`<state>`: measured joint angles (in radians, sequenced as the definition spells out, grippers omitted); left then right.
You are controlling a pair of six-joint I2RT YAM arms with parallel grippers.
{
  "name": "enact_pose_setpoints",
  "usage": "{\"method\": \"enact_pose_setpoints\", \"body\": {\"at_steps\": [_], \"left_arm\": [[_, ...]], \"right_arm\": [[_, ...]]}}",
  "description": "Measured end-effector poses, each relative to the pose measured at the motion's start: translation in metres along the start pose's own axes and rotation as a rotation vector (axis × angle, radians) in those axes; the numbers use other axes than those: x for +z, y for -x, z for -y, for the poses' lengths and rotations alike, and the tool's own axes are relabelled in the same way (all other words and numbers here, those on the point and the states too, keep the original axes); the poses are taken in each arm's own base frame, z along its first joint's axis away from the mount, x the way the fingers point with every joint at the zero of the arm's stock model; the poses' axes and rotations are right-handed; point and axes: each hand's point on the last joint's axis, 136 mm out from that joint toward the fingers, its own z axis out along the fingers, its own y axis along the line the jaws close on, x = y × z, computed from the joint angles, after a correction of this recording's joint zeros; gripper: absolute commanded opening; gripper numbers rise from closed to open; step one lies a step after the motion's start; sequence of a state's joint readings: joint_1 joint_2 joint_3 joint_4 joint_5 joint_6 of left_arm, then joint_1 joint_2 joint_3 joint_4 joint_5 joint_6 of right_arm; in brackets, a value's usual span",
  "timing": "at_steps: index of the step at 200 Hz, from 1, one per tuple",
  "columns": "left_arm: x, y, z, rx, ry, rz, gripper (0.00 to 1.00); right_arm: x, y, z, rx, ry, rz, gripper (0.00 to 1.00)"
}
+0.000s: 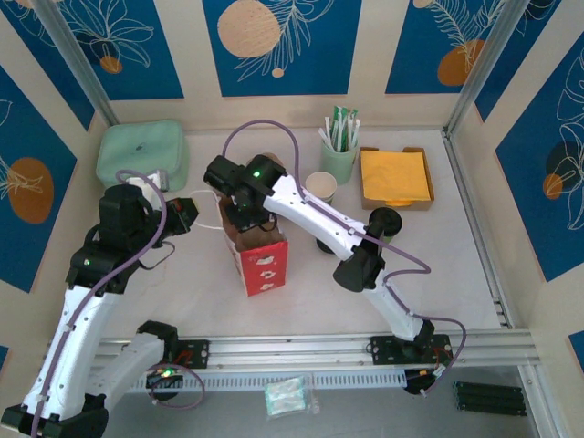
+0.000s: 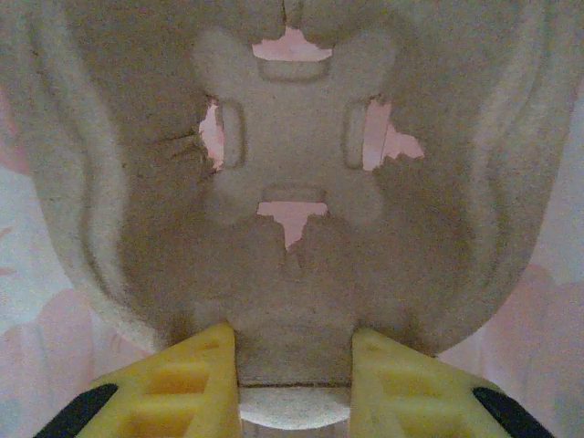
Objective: Pack the takeout coffee
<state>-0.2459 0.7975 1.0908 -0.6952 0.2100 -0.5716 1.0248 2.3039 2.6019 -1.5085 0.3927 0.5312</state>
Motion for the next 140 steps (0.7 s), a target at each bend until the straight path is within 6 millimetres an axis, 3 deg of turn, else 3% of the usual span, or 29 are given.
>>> {"method": "enact_pose_setpoints", "body": {"at_steps": [140], "left_arm": [[-0.002,-0.001,0.001,0.001,-0.006,0.003,0.00]], "right_arm": [[-0.006,0.004,-0.008,-0.145,-0.063,0.072,0.27]]}}
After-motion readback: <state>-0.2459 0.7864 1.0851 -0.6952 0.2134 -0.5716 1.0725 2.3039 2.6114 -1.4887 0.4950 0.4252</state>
